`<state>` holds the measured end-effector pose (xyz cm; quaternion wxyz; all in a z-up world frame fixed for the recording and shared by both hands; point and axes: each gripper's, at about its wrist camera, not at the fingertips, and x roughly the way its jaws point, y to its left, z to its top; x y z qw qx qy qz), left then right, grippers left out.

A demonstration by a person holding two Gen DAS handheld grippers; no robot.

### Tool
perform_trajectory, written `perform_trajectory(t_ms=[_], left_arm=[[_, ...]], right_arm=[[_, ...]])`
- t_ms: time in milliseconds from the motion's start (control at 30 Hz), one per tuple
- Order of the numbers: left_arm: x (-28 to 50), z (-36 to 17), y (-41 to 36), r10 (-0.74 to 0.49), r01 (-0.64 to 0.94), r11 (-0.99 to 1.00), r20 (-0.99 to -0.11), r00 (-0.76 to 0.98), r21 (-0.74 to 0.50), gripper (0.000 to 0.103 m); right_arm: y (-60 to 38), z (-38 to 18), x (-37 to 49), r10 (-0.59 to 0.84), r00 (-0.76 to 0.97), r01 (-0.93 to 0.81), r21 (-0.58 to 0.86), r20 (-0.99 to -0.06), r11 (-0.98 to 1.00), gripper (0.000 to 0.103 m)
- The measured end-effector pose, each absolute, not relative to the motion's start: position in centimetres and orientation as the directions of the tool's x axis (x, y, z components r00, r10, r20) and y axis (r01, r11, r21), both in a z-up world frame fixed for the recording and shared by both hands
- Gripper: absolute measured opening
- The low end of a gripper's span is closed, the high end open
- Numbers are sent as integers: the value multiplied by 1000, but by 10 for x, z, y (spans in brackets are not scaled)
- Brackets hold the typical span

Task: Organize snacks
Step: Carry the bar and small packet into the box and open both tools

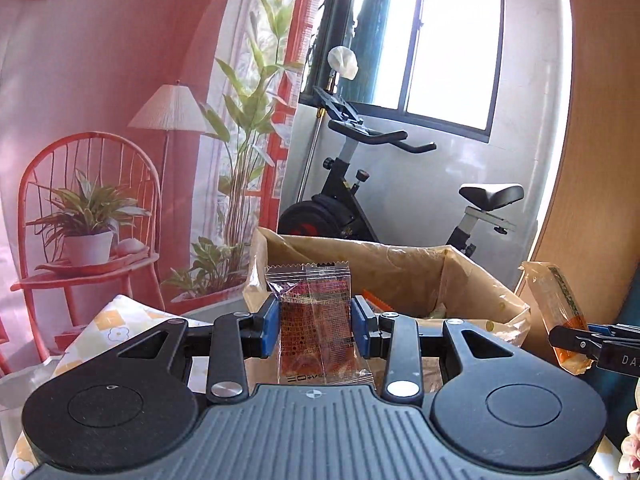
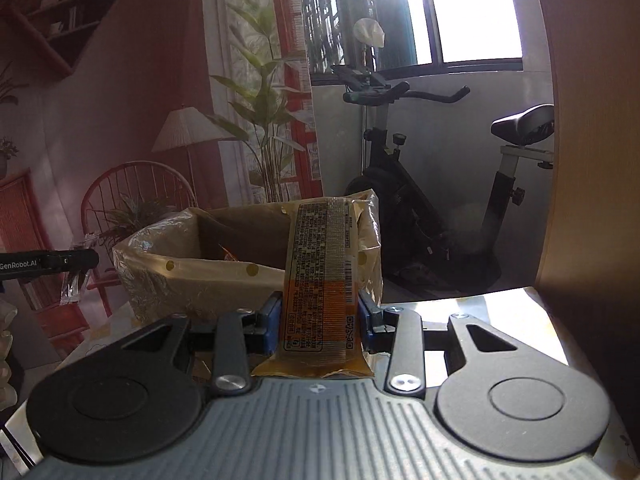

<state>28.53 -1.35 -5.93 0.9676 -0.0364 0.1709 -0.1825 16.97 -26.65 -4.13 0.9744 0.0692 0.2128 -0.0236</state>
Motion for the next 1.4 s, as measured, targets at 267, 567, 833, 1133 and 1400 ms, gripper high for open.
perform_trajectory(t_ms=[267, 567, 833, 1133, 1400], left_arm=[[363, -33, -62, -381, 368, 924, -335, 862, -103, 39], [406, -62, -77, -322, 327, 942, -462, 827, -73, 42], [401, -61, -61, -316, 325, 943, -486, 815, -67, 68], [360, -43, -29, -290, 290, 954, -455, 842, -71, 68], [309, -44, 10, -240, 239, 969, -444, 864, -59, 68]], right_arm=[[-258, -21, 289, 51, 890, -8, 95, -454, 995, 39], [-252, -61, 334, 4, 826, 40, 65, -564, 997, 39], [-257, -58, 311, 6, 844, 45, 81, -536, 996, 58], [-244, -46, 274, 76, 868, -1, 151, -491, 989, 75], [-221, -45, 228, 141, 891, -79, 157, -431, 984, 76]])
